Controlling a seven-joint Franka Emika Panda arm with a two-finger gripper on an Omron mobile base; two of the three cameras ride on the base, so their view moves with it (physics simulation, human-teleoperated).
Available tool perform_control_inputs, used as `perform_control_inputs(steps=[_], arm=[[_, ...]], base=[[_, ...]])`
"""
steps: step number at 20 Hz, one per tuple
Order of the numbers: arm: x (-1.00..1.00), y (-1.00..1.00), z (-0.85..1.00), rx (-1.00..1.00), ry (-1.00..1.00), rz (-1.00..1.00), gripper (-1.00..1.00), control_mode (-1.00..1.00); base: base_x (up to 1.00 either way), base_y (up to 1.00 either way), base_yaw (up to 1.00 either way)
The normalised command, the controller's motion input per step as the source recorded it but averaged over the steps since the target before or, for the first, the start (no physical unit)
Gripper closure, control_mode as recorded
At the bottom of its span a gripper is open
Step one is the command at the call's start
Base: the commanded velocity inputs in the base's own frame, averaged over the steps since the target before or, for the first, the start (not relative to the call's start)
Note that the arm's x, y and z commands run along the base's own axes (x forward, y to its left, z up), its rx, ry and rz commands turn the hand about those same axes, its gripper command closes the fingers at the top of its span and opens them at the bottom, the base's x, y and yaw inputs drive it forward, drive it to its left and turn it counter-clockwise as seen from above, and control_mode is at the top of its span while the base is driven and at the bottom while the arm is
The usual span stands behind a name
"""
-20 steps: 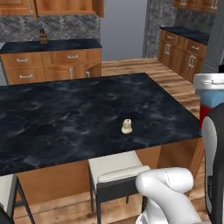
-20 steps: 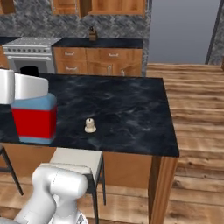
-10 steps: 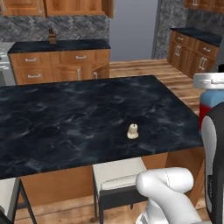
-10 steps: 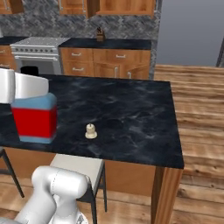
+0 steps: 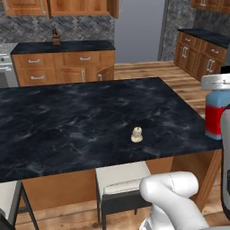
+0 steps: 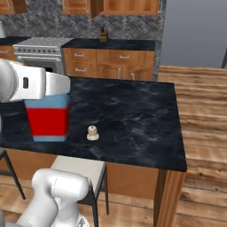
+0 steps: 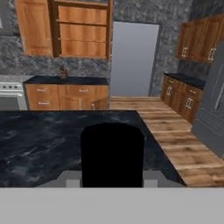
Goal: Get the candle and the liquor from the cabinet and move them to the dining counter.
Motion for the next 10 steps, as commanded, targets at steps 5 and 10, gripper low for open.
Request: perform_control_inputs(steps=[5, 10], arm=[[0.84, -0.54, -0.62, 0.01, 0.00, 0.49, 1.00, -1.00], [0.85, -0.27, -0.58, 0.01, 0.00, 0.48, 1.00, -1.00]], base=[[0.00, 0.00, 0.00], [0.00, 0.00, 0.00]])
